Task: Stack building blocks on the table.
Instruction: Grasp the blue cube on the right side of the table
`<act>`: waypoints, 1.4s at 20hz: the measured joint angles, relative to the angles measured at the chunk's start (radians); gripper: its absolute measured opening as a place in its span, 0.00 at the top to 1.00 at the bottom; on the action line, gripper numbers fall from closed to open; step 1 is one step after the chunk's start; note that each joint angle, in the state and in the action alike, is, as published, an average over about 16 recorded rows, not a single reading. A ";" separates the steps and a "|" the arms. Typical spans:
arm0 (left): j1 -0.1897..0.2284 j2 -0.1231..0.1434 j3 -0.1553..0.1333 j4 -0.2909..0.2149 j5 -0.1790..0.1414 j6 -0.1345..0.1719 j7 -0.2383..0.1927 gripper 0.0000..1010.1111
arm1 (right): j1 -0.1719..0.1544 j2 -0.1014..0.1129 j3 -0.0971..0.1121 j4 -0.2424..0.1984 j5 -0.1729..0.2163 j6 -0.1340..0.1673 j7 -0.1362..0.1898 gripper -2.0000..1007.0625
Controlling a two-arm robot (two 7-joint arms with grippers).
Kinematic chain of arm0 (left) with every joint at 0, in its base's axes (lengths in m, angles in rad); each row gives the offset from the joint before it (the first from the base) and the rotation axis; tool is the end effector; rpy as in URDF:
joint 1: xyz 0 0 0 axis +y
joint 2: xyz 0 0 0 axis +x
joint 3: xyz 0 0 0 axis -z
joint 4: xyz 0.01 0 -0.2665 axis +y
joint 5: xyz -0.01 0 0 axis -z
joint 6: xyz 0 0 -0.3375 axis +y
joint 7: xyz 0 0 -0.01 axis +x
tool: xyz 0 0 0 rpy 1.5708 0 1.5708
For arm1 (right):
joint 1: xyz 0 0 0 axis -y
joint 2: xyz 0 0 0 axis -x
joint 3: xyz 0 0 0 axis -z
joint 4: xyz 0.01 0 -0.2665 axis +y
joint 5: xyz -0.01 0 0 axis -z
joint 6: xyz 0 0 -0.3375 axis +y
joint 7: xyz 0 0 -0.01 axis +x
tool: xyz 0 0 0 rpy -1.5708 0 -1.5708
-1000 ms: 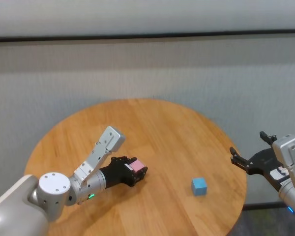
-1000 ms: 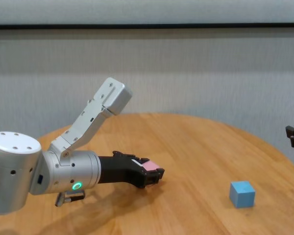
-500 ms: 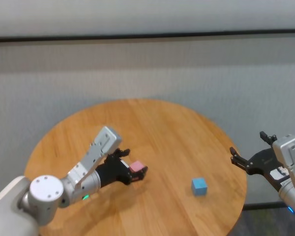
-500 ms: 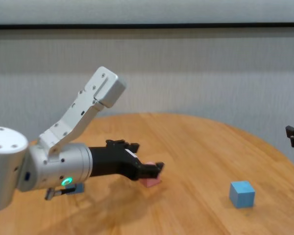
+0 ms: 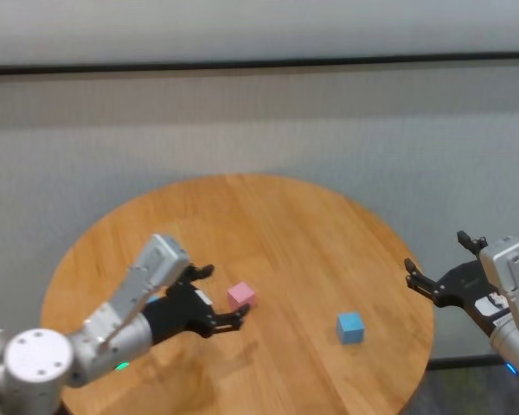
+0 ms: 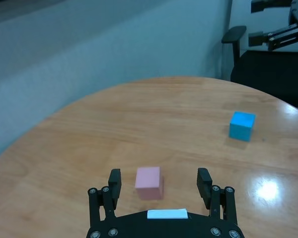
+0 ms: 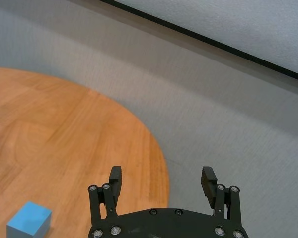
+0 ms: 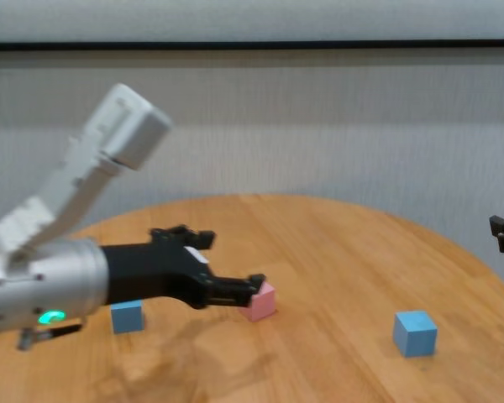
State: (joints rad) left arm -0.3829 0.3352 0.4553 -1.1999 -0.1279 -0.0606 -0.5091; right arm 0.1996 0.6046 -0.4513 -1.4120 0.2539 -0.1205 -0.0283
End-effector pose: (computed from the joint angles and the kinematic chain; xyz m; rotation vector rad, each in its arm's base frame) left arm 0.4347 -0.0052 -0.2849 0.3080 -0.1529 0.7492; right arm 0.3814 -0.0617 -0.2888 -0.3043 -0.2851 -1.2481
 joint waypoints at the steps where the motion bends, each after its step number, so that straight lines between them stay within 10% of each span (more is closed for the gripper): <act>1: 0.013 0.013 -0.008 -0.021 -0.006 0.003 0.001 0.02 | 0.000 0.000 0.000 0.000 0.000 0.000 0.000 0.00; 16: 0.103 0.118 -0.091 -0.127 -0.058 0.001 0.026 0.01 | -0.006 -0.004 0.004 -0.014 0.010 0.016 0.005 0.00; 28: 0.096 0.111 -0.084 -0.120 -0.054 0.000 0.026 0.01 | -0.054 -0.058 0.033 -0.117 0.088 0.177 0.011 0.00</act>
State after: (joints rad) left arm -0.2869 0.4457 0.3709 -1.3200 -0.1815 -0.0603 -0.4828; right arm 0.1457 0.5468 -0.4185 -1.5286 0.3416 0.0561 -0.0170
